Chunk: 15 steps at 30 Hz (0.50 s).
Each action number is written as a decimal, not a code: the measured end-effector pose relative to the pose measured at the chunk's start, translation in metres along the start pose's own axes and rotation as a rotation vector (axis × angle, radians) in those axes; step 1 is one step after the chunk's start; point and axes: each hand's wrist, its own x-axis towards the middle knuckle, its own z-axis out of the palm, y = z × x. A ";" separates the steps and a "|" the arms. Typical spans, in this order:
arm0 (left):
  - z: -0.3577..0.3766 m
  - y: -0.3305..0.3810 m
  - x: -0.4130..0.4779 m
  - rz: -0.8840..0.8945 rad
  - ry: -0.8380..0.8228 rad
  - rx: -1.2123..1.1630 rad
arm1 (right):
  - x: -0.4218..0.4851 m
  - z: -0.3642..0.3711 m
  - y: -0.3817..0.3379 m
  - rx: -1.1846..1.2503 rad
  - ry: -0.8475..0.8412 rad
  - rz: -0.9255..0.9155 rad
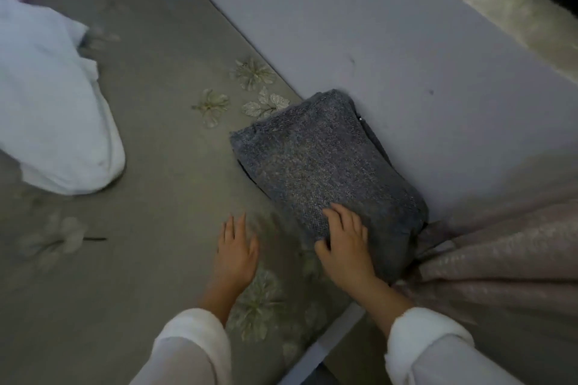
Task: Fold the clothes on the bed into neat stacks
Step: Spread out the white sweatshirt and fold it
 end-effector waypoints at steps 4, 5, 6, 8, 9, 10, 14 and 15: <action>-0.030 -0.072 -0.050 -0.148 0.040 -0.070 | -0.015 0.031 -0.071 -0.080 -0.149 -0.147; -0.041 -0.090 -0.062 -0.174 0.050 -0.085 | -0.020 0.041 -0.088 -0.112 -0.180 -0.173; -0.052 -0.106 -0.073 -0.202 0.062 -0.105 | -0.025 0.051 -0.104 -0.138 -0.209 -0.196; -0.074 -0.141 -0.093 -0.252 0.099 -0.137 | -0.033 0.073 -0.137 -0.162 -0.258 -0.229; -0.082 -0.158 -0.102 -0.269 0.114 -0.136 | -0.036 0.085 -0.152 -0.164 -0.275 -0.238; -0.090 -0.177 -0.109 -0.284 0.122 -0.125 | -0.038 0.098 -0.167 -0.162 -0.291 -0.243; -0.112 -0.251 -0.129 -0.354 0.131 -0.070 | -0.040 0.148 -0.218 -0.173 -0.352 -0.285; -0.117 -0.266 -0.129 -0.369 0.132 -0.059 | -0.038 0.158 -0.228 -0.193 -0.368 -0.308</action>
